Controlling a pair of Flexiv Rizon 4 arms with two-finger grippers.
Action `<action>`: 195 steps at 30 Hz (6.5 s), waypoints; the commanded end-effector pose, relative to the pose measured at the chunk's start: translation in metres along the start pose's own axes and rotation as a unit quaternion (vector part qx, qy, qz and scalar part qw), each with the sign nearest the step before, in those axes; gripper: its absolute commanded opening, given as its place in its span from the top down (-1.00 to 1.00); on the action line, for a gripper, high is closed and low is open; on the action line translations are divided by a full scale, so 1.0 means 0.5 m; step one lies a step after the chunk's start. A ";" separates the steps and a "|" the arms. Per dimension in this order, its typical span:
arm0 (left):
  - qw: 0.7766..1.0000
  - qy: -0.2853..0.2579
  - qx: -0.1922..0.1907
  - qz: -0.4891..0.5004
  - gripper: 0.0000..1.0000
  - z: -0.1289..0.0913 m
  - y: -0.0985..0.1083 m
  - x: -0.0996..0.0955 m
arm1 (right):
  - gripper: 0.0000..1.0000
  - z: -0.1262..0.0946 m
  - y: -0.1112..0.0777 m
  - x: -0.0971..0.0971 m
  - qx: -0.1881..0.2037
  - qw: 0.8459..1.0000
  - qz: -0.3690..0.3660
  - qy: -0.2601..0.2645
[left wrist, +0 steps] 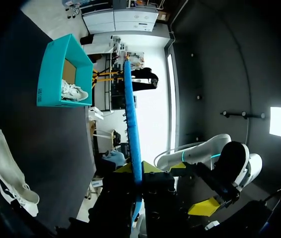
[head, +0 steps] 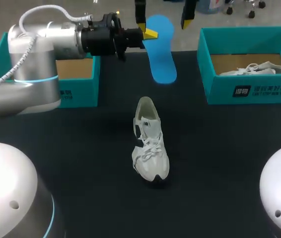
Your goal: Take the shoe out of the shoebox, open the shoe tongue, remove and reinsert the insole, then place the shoe into the shoebox
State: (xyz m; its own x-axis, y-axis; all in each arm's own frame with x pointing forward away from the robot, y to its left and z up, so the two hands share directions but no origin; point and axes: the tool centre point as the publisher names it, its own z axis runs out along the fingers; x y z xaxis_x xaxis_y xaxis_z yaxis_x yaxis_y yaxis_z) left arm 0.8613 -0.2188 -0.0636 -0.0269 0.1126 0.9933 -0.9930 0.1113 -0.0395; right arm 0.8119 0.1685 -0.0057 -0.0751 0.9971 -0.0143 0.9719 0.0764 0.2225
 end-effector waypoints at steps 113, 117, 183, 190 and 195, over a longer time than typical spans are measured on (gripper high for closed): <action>0.946 -0.063 -0.019 0.317 1.00 -0.066 0.020 0.049 | -1.00 0.077 0.061 -0.125 -0.038 0.768 0.075 0.635; 0.946 -0.063 -0.019 0.317 1.00 -0.066 0.020 0.049 | -1.00 0.077 0.061 -0.125 -0.038 0.768 0.075 0.635; 0.379 -0.085 -0.033 0.921 1.00 -0.086 -0.037 0.002 | -1.00 0.077 0.061 -0.125 -0.038 0.768 0.075 0.635; 0.122 -0.071 -0.049 0.989 1.00 -0.088 -0.054 -0.002 | -1.00 0.077 0.061 -0.125 -0.038 0.768 0.075 0.635; -0.105 -0.050 -0.062 0.991 1.00 -0.088 -0.066 -0.006 | -1.00 0.077 0.061 -0.125 -0.038 0.768 0.075 0.635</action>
State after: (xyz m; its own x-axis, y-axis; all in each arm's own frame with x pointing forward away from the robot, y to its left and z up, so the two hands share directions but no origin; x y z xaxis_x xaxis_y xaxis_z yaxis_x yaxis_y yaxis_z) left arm 0.8951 -0.1775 -0.0655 -0.3832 0.0057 -0.9237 0.9233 0.0307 -0.3828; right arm 0.8535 0.1071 -0.0354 -0.1665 0.1839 0.9687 0.9788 -0.0880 0.1849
